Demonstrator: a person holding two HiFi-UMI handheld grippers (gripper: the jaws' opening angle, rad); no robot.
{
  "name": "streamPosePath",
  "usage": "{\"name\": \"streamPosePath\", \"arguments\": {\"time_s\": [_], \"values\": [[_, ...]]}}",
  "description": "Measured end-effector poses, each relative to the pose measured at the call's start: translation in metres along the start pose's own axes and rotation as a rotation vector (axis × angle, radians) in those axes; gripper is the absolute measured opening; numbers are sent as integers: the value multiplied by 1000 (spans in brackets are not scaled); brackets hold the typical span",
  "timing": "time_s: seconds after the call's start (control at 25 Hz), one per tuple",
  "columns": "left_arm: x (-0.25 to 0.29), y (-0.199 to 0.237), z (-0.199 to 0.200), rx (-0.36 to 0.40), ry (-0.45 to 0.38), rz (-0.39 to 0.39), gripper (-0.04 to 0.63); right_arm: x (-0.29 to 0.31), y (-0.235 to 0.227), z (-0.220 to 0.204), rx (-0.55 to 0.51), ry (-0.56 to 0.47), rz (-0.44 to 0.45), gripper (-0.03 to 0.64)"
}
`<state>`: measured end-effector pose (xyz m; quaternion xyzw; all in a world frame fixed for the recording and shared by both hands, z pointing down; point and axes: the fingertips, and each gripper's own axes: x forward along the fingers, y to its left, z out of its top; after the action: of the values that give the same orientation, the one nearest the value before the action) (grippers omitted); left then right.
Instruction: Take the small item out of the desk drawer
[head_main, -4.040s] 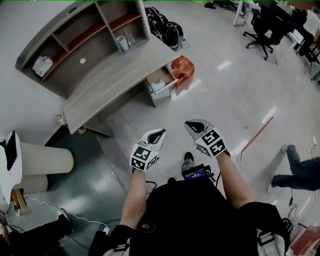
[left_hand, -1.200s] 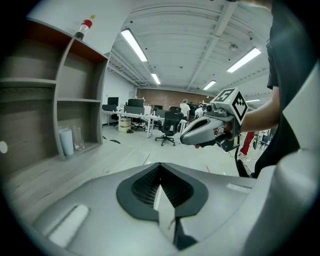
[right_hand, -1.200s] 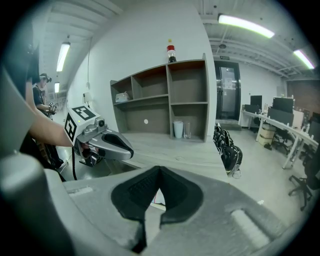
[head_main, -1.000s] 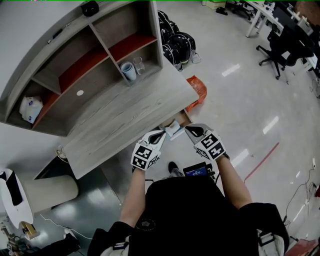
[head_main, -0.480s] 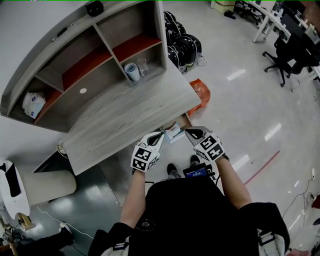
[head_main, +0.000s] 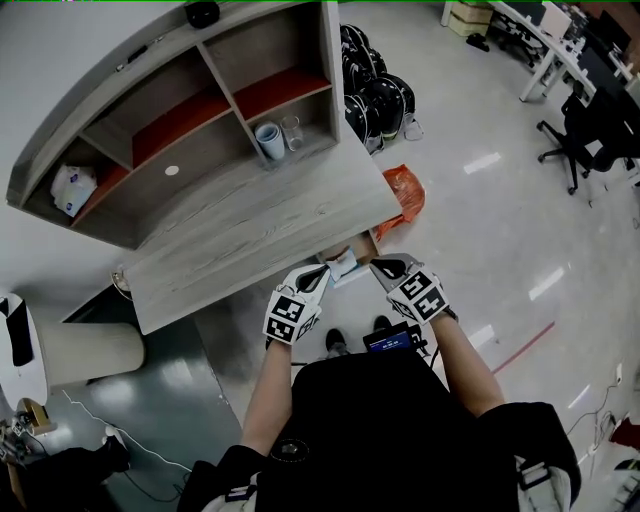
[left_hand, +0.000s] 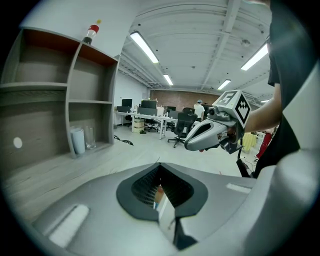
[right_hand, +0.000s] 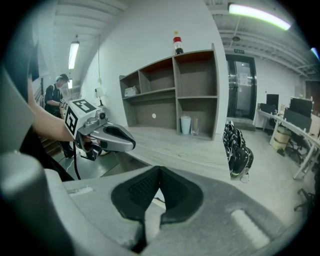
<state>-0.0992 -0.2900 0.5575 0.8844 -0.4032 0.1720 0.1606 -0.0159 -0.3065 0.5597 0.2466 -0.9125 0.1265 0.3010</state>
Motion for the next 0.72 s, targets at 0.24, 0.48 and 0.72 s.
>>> {"name": "streamPosePath", "arguments": {"time_s": [0.24, 0.48, 0.72], "values": [[-2, 2, 0, -2, 5, 12, 3, 1, 0, 4, -19, 2, 15, 3], [-1, -1, -3, 7, 28, 0, 3, 0, 2, -1, -25, 18, 29, 3], [3, -2, -13, 12, 72, -30, 3, -2, 3, -15, -20, 49, 54, 3]]}}
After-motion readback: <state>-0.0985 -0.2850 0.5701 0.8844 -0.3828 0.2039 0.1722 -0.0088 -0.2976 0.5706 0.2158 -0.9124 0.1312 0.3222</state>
